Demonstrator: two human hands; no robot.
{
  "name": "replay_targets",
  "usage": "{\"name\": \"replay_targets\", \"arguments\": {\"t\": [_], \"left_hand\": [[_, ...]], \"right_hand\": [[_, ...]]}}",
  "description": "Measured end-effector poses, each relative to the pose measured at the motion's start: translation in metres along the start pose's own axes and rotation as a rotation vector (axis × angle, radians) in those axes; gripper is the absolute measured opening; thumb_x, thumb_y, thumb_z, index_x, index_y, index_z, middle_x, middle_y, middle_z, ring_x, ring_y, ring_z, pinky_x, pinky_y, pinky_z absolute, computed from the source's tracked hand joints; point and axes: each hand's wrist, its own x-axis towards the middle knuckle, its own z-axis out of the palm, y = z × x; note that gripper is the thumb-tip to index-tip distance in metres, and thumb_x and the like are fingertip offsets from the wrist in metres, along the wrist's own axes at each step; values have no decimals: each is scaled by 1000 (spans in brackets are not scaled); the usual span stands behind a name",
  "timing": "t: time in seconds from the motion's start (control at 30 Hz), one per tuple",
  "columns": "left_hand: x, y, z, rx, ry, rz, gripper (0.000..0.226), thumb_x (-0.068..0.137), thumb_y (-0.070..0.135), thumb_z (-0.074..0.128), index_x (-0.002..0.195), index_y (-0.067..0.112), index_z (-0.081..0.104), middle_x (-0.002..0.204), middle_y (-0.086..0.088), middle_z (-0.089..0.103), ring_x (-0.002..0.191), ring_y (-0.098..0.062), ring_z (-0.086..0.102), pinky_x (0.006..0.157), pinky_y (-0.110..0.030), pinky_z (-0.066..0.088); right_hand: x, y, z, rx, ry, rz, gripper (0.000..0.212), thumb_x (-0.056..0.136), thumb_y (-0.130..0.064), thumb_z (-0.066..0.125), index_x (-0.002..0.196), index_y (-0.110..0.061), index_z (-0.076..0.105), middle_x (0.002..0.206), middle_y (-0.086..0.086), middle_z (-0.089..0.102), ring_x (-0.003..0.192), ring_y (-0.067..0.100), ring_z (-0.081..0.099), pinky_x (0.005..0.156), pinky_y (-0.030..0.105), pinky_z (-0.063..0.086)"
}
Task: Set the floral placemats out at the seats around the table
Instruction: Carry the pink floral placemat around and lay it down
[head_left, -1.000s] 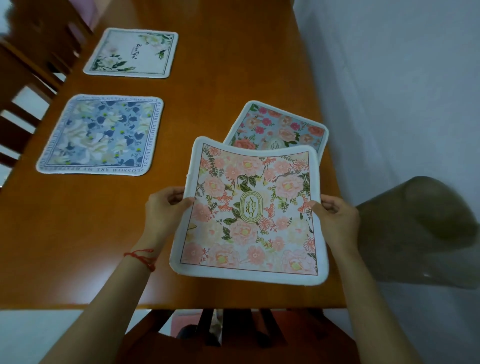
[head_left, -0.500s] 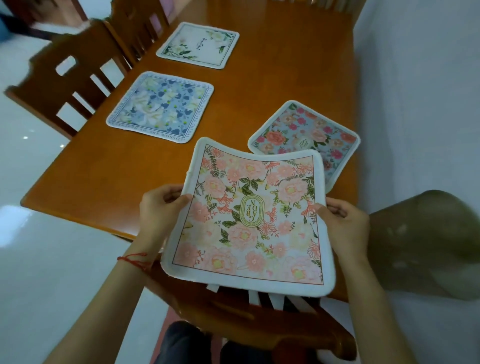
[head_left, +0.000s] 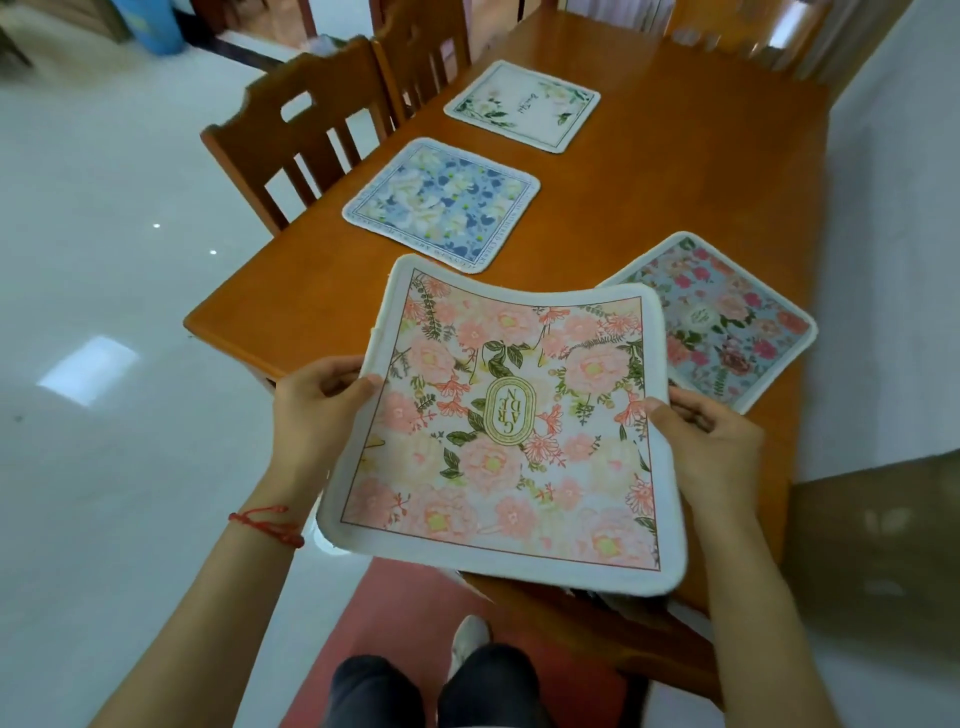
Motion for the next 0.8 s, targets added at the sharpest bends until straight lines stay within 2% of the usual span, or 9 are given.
{"name": "replay_targets", "arguments": {"t": [0.1, 0.23, 0.3, 0.43, 0.57, 0.7, 0.8], "left_hand": [[-4, -8, -30, -37, 54, -39, 13, 84, 14, 64, 95, 22, 67, 79, 13, 64, 67, -4, 61, 56, -16, 47], [-8, -22, -72, -61, 125, -72, 10, 85, 15, 63, 92, 22, 66, 79, 11, 64, 69, -6, 63, 58, -18, 47], [-11, -32, -94, -65, 167, -93, 10, 85, 14, 63, 92, 21, 66, 78, 11, 64, 68, -5, 62, 57, -16, 47], [-16, -55, -143, -62, 257, -109, 13, 83, 11, 65, 94, 15, 69, 78, 9, 65, 66, -3, 61, 59, -14, 47], [-22, -78, -189, -78, 335, -152, 11, 83, 11, 64, 91, 16, 68, 78, 7, 66, 58, 4, 62, 52, -7, 47], [-29, -102, -234, -103, 427, -221, 18, 82, 13, 66, 99, 10, 70, 82, 2, 69, 71, -10, 64, 67, -23, 52], [-34, -121, -267, -123, 500, -268, 22, 81, 13, 67, 102, 8, 69, 80, 2, 68, 72, -11, 63, 73, -29, 53]], "right_hand": [[-14, -12, 23, -12, -41, -19, 18, 80, -10, 68, 98, -15, 65, 73, -8, 64, 51, 0, 62, 51, 16, 53], [-34, -25, 57, -42, -111, -55, 26, 81, -9, 68, 106, -3, 66, 76, -6, 64, 66, 12, 64, 59, 25, 53], [-44, -28, 76, -50, -149, -51, 26, 81, -10, 68, 106, -4, 66, 79, -3, 66, 66, 13, 65, 58, 26, 53], [-67, -38, 118, -61, -232, -76, 21, 81, -8, 68, 101, -8, 67, 79, -2, 67, 54, 3, 63, 48, 17, 51], [-91, -48, 163, -109, -320, -115, 22, 81, -8, 67, 103, -9, 67, 84, 3, 69, 65, 13, 66, 49, 19, 54], [-117, -55, 207, -121, -419, -152, 21, 82, -7, 66, 102, -11, 67, 82, 0, 69, 67, 14, 67, 49, 19, 53], [-136, -58, 243, -144, -481, -177, 20, 82, -7, 66, 101, -12, 67, 82, 2, 69, 67, 15, 67, 51, 20, 54]]}}
